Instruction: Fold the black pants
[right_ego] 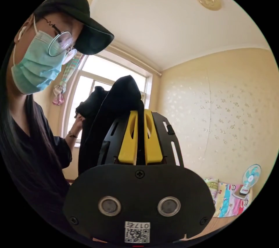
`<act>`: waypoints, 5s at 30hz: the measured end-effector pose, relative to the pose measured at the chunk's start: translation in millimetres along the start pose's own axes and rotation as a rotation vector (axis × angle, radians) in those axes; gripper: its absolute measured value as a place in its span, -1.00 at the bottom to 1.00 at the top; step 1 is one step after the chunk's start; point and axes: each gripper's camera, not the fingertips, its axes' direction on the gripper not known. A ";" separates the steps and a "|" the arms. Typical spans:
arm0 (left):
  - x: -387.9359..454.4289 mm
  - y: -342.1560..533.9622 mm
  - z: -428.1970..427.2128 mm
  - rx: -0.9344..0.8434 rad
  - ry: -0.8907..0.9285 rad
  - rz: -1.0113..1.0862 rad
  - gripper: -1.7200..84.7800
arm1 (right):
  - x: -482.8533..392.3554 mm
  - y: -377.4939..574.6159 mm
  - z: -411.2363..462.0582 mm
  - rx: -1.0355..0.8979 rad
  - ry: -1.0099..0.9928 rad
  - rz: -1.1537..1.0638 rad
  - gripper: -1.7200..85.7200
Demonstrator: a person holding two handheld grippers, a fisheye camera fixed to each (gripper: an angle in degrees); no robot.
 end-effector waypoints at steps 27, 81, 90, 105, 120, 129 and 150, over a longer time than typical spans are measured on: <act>-636.7 476.9 36.0 -1.522 -0.982 -0.788 -0.76 | 289.1 645.7 229.7 -1.610 0.147 1.104 -0.86; -540.1 440.4 67.8 -1.400 -0.280 -0.946 -0.92 | 433.3 540.9 29.7 -1.786 -0.897 0.663 -0.86; -556.8 410.2 -4.9 -1.177 -0.233 -1.115 -0.93 | 699.3 640.3 147.6 -1.162 0.105 1.220 -0.63; -631.7 328.7 -175.1 -0.723 -0.090 -1.446 -0.93 | 635.2 616.7 321.1 -0.937 0.365 0.991 -0.89; -713.8 338.0 -351.1 -0.899 -0.708 -1.403 -0.78 | 452.7 677.3 311.2 -1.295 -0.127 0.784 -0.79; -760.8 308.6 -297.0 -1.066 -0.721 -1.064 -0.76 | 336.4 729.5 116.5 -1.440 -0.330 1.244 -0.80; -699.4 326.1 -297.0 -1.073 -0.633 -1.111 -0.74 | 351.1 770.5 85.5 -1.352 -0.386 1.428 -0.78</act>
